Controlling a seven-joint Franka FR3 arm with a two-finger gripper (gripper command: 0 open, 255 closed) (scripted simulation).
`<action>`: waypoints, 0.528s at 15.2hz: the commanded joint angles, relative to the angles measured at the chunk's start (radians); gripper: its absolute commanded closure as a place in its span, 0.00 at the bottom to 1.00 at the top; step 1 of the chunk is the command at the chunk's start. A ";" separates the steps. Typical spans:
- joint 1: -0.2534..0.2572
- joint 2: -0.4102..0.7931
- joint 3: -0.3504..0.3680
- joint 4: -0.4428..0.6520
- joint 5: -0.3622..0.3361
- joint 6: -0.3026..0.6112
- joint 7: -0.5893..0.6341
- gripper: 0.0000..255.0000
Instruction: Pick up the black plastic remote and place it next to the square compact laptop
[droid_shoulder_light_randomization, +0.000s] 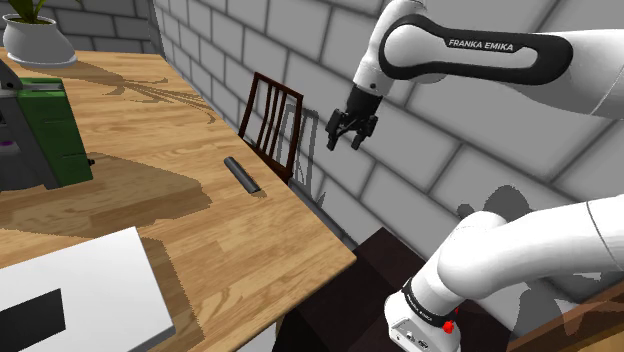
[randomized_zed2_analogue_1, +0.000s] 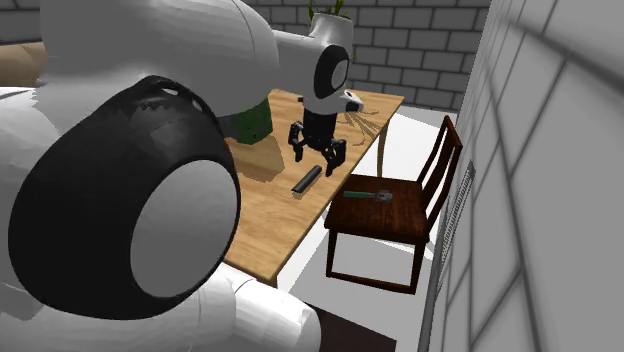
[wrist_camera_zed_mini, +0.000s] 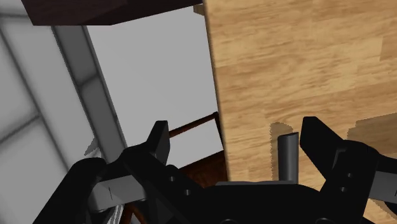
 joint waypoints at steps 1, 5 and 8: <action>0.011 0.067 0.023 0.018 0.009 0.052 0.018 0.00; 0.025 0.209 0.055 0.066 0.013 0.148 0.041 0.00; 0.034 0.319 0.077 0.115 0.009 0.210 0.060 0.00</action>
